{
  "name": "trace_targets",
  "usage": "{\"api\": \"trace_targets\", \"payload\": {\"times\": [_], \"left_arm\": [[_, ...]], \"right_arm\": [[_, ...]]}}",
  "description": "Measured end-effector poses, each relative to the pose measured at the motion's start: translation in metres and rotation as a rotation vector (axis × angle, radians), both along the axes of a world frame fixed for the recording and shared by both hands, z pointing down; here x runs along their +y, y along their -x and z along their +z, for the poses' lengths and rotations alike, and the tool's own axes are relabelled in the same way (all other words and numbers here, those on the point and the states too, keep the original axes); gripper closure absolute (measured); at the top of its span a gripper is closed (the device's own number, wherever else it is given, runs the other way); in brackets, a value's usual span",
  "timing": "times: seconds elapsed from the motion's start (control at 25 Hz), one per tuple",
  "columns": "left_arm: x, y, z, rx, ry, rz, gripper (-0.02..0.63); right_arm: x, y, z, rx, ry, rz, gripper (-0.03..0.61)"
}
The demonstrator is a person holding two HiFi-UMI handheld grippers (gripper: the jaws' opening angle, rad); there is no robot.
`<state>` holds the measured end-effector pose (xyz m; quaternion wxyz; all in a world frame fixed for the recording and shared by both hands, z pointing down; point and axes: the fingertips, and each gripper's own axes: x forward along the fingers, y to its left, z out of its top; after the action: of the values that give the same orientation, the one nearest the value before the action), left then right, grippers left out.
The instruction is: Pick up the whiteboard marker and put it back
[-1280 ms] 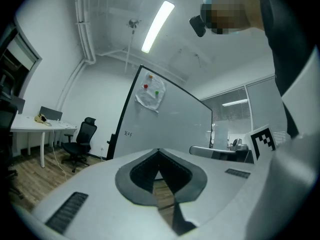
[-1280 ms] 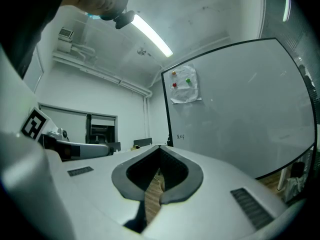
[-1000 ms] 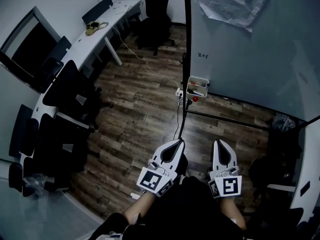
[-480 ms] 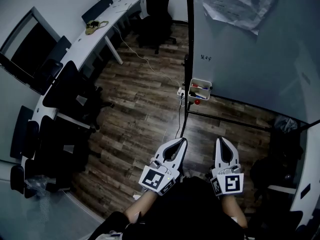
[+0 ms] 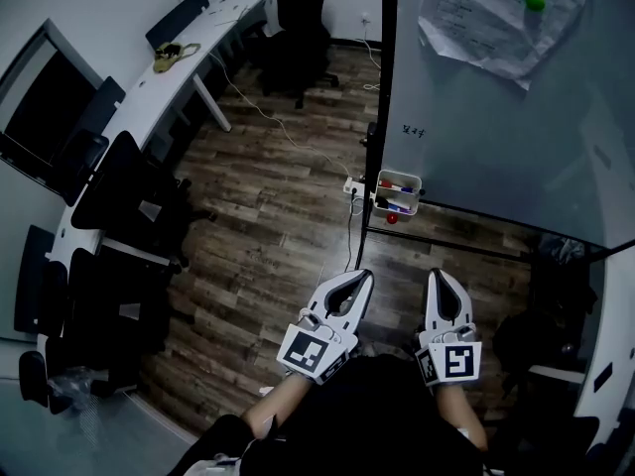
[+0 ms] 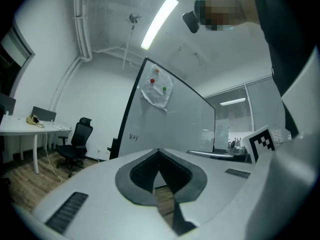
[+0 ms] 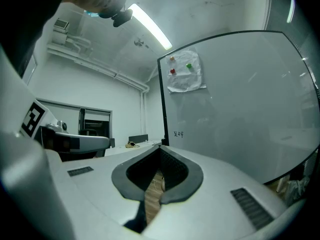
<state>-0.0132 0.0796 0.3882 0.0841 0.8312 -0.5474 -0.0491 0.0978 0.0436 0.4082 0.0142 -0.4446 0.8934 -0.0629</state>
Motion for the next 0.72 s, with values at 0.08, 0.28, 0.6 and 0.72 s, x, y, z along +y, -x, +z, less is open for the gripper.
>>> {"api": "trace_targets", "payload": {"times": [0.08, 0.28, 0.6, 0.72], "left_arm": [[-0.01, 0.009, 0.001, -0.014, -0.002, 0.006, 0.606], [-0.033, 0.03, -0.002, -0.024, -0.002, 0.026, 0.606], [-0.059, 0.057, 0.0, -0.024, 0.001, 0.063, 0.606], [-0.062, 0.057, 0.004, -0.008, 0.0, 0.088, 0.606]], "right_arm": [[-0.007, 0.008, 0.001, 0.002, 0.002, 0.011, 0.565], [-0.025, 0.022, 0.003, 0.01, 0.007, 0.049, 0.565], [-0.041, 0.041, 0.008, 0.032, 0.011, 0.117, 0.565], [-0.044, 0.042, 0.012, 0.043, 0.02, 0.144, 0.565]]}}
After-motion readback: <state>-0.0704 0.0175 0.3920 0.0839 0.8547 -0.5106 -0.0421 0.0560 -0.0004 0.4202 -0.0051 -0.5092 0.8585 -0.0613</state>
